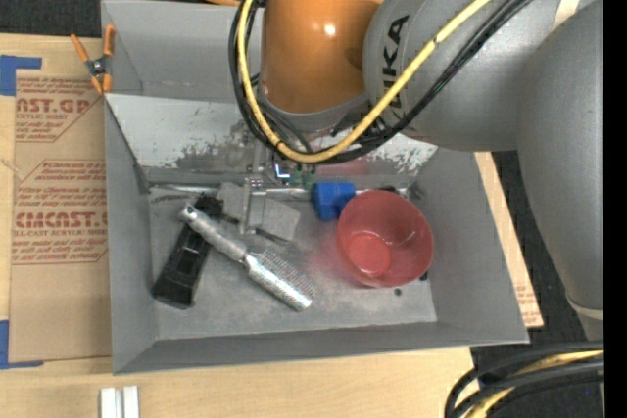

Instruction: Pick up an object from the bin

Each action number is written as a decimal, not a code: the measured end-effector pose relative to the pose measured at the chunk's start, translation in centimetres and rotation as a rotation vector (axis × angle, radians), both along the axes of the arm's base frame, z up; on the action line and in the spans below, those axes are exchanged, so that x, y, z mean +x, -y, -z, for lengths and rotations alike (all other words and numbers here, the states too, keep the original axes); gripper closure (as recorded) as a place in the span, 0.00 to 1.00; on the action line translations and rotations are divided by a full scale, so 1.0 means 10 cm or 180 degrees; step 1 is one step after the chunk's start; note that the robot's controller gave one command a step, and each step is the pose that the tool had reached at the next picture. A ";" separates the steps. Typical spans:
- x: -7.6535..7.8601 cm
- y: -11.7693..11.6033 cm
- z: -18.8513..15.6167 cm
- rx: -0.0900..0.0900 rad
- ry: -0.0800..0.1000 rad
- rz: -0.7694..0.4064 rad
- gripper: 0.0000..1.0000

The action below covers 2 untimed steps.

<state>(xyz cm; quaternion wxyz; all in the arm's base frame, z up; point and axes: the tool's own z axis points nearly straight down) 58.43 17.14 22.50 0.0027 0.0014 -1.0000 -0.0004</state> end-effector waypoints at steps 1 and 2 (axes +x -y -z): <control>0.02 0.01 -0.04 0.0004 0.0025 0.0008 0.00; -0.07 0.28 1.17 0.0007 0.0023 0.0657 0.00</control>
Offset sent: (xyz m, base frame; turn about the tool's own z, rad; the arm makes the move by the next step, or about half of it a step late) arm -0.0102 -0.0390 -0.1550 0.2711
